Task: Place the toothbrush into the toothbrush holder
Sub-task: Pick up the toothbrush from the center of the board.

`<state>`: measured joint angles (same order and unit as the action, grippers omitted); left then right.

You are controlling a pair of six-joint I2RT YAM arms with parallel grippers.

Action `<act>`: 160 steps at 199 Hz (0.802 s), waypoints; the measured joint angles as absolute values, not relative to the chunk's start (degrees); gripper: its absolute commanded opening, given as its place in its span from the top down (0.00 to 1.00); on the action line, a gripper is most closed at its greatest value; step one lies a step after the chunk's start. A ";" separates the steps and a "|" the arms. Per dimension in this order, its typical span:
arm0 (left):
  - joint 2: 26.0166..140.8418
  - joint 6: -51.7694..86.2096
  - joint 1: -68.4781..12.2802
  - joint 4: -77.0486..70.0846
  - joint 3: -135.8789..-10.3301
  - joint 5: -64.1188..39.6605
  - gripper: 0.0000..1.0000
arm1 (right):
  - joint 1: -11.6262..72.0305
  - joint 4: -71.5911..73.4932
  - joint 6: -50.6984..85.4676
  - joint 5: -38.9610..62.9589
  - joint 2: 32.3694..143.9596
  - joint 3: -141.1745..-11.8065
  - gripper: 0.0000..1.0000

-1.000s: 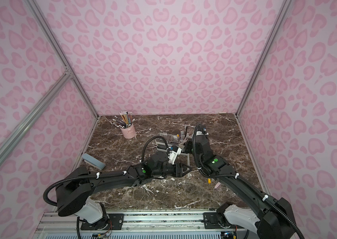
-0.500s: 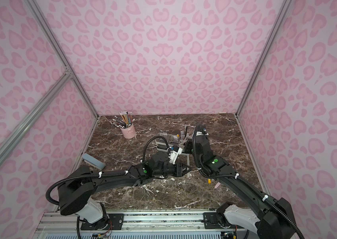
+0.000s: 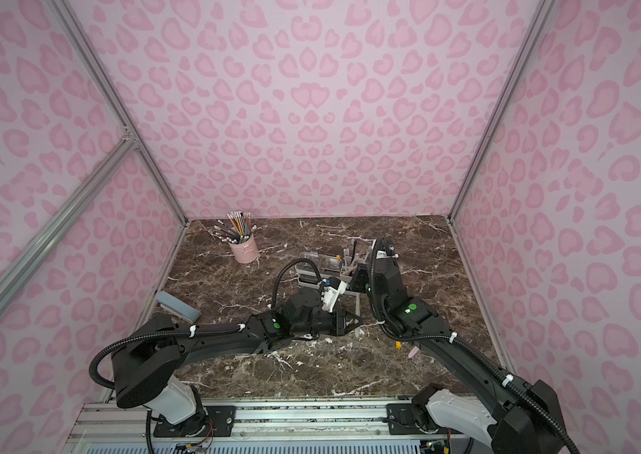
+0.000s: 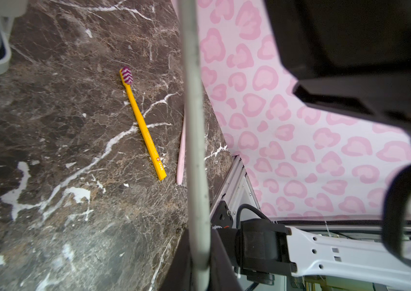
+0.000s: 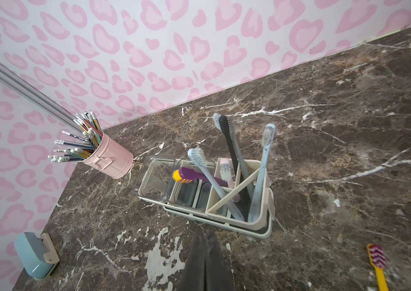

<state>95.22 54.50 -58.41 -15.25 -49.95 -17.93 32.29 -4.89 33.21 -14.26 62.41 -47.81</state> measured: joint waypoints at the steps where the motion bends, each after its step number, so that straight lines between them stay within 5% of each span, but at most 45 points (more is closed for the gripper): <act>1: 95.22 54.48 -58.41 -15.25 -49.95 -17.93 0.96 | 32.29 -4.89 33.21 -14.26 62.39 -47.81 1.00; 25: 95.20 54.22 -58.39 -15.20 -49.95 -17.63 0.97 | 32.29 -4.86 33.19 -14.28 61.89 -47.79 1.00; 122: 92.23 49.58 -58.57 -7.95 -50.61 -12.53 0.97 | 31.44 -5.21 32.95 -12.23 57.08 -46.83 0.35; 160: 91.33 47.07 -58.57 -2.74 -50.57 -9.61 0.97 | 27.42 -5.63 33.04 -3.01 57.12 -46.83 0.24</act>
